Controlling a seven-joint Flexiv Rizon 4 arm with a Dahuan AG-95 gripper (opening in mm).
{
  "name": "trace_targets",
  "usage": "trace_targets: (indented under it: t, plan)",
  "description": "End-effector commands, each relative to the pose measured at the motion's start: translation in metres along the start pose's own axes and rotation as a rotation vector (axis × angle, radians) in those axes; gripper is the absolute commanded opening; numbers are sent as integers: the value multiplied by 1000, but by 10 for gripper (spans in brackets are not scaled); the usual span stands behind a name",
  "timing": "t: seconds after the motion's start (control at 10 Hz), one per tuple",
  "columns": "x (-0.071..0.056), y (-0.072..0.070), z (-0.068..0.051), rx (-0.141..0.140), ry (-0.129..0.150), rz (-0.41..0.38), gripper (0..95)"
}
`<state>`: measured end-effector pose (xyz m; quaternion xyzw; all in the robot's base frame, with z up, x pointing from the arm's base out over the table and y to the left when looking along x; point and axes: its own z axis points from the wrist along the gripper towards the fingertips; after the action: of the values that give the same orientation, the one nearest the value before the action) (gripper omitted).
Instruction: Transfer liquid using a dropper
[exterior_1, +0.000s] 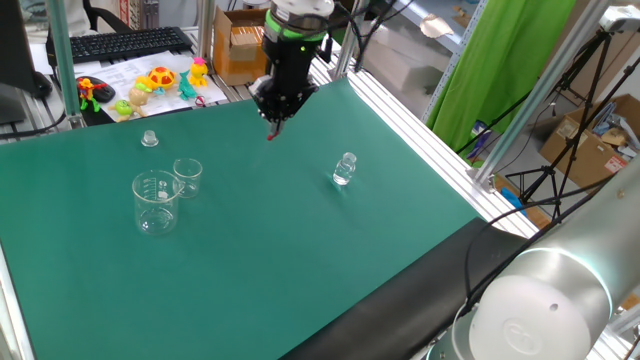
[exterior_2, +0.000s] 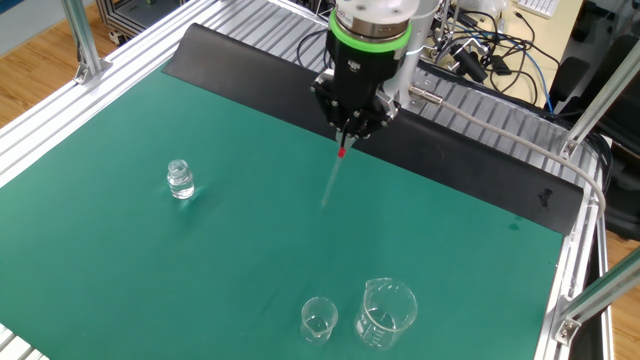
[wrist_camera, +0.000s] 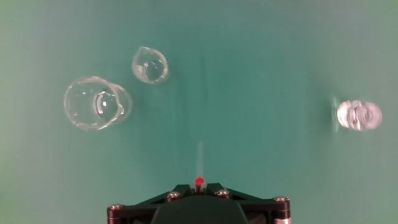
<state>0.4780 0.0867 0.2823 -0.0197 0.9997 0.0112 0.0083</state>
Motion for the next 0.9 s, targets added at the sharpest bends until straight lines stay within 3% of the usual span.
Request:
trace_targets:
  t: [0.1, 0.6, 0.9]
  plan:
    - [1, 0, 0, -9, -19, -93, 0]
    - [1, 1, -1, -4, -39, -69, 0]
    - [-9, 15, 3, -2, -37, -48, 0]
